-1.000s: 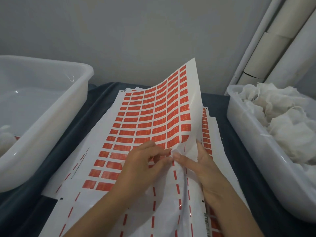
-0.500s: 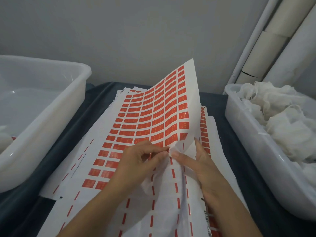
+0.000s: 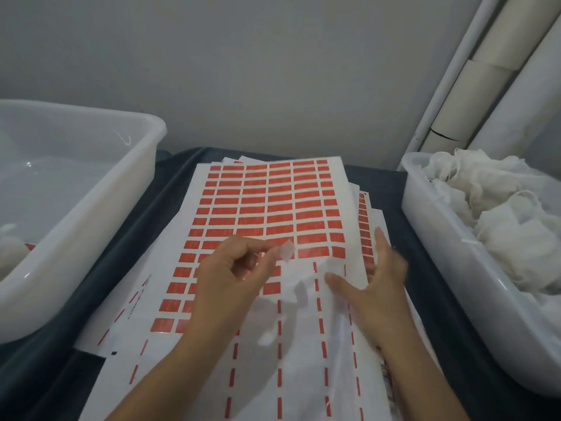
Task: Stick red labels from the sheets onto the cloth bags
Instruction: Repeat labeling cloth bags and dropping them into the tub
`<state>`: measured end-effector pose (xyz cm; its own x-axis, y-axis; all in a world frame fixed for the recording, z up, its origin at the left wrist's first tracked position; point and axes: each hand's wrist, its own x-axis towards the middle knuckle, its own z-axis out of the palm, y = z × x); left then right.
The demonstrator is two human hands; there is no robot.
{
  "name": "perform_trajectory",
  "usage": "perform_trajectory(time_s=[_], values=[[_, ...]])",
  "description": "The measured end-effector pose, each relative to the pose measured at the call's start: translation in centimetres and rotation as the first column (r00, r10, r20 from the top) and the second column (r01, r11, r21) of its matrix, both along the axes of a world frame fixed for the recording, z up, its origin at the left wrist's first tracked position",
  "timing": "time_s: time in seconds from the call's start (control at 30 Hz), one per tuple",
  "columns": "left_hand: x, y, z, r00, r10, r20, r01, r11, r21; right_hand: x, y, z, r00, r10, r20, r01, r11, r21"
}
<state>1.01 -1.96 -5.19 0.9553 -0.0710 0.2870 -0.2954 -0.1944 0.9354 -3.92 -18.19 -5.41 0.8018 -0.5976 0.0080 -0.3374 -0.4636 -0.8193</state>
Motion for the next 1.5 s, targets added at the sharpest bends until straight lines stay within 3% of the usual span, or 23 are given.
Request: perform_trajectory(time_s=[0.07,0.13,0.23,0.33,0.43,0.57,0.63,0.77,0.83,1.13,1.37,1.5], values=[[-0.5,-0.1,0.3,0.996,-0.073,0.049,0.073,0.997,-0.005,-0.2,0.3,0.0,0.977,-0.003,0.211,0.041,0.983,-0.177],[-0.9,-0.1,0.4,0.976,-0.138,0.166,0.129,0.990,0.060,-0.3,0.6,0.5,0.970,0.086,0.228,-0.100,0.994,0.051],[-1.3,-0.3,0.3,0.933,-0.203,0.296,0.159,0.973,0.167,-0.7,1.0,1.2,0.950,0.304,0.069,-0.295,0.801,0.520],[-1.3,-0.4,0.0,0.909,-0.238,0.341,0.165,0.959,0.228,-0.8,0.6,1.1,0.940,0.330,0.083,-0.301,0.695,0.653],[-1.3,-0.2,-0.1,0.911,-0.263,0.318,0.186,0.950,0.252,-0.9,0.5,1.1,0.952,0.261,0.159,-0.295,0.651,0.700],[-1.7,0.0,0.1,0.941,-0.292,0.173,0.267,0.951,0.155,-0.9,0.5,1.2,0.941,0.070,0.331,-0.253,0.797,0.549],[-1.8,0.0,0.1,0.938,-0.322,0.131,0.316,0.947,0.059,-0.9,0.8,1.4,0.910,0.124,0.395,-0.299,0.857,0.420],[-1.7,0.1,0.0,0.925,-0.355,0.135,0.359,0.933,-0.007,-0.9,2.7,1.0,0.837,0.405,0.367,-0.516,0.808,0.285],[-1.6,0.1,-0.1,0.921,-0.360,0.149,0.363,0.932,0.007,-0.8,3.1,0.5,0.816,0.448,0.365,-0.550,0.797,0.250],[-1.0,0.1,-0.2,0.934,-0.310,0.176,0.294,0.949,0.111,-1.0,2.5,0.6,0.819,0.366,0.441,-0.482,0.857,0.183],[-0.2,0.4,0.4,0.947,-0.313,0.065,0.293,0.931,0.216,-0.9,1.5,0.8,0.859,0.286,0.425,-0.383,0.909,0.164],[-0.1,0.5,0.6,0.943,-0.321,-0.087,0.326,0.944,0.050,-0.7,1.5,0.8,0.872,0.282,0.400,-0.366,0.919,0.149]])
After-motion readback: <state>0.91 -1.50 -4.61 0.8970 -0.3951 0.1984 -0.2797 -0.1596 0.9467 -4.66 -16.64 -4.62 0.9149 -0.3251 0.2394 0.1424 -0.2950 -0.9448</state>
